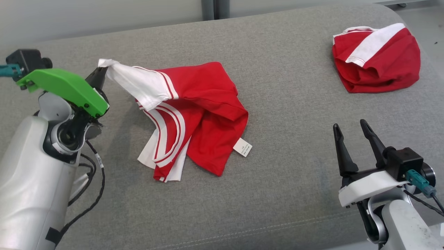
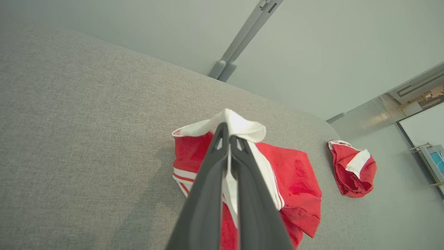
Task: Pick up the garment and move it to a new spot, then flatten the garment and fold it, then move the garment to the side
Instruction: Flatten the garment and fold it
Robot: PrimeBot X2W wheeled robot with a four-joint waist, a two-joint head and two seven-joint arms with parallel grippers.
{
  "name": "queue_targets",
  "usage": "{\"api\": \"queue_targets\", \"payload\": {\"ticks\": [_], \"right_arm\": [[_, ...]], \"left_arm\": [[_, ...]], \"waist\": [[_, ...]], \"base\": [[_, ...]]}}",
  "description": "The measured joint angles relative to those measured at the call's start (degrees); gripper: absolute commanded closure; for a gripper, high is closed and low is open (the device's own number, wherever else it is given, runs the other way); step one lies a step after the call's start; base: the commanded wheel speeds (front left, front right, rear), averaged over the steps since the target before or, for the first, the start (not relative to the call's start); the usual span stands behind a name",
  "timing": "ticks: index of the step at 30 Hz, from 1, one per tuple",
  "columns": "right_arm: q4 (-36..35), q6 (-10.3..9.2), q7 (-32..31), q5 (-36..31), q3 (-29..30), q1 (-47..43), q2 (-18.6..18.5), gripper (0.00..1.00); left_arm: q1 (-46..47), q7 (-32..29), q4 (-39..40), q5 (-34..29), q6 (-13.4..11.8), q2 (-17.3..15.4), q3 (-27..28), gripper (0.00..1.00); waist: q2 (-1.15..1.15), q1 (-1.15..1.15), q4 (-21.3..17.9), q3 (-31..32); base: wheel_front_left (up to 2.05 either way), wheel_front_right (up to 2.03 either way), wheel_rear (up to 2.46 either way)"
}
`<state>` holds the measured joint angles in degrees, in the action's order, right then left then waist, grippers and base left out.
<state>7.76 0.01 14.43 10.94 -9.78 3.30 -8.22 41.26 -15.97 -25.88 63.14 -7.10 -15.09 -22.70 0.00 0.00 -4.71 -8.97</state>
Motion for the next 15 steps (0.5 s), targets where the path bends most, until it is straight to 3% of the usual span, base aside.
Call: {"api": "queue_targets", "payload": {"ticks": [15], "right_arm": [[4.88,4.0,-0.41,-0.76,-4.42,-0.04,-0.96,0.0]], "left_arm": [[-13.61,8.21,2.63,4.74,0.01,2.47,5.87,1.0]], "waist": [[0.0,0.0,5.86,-0.45]], "base": [[0.0,0.0,0.0]]}}
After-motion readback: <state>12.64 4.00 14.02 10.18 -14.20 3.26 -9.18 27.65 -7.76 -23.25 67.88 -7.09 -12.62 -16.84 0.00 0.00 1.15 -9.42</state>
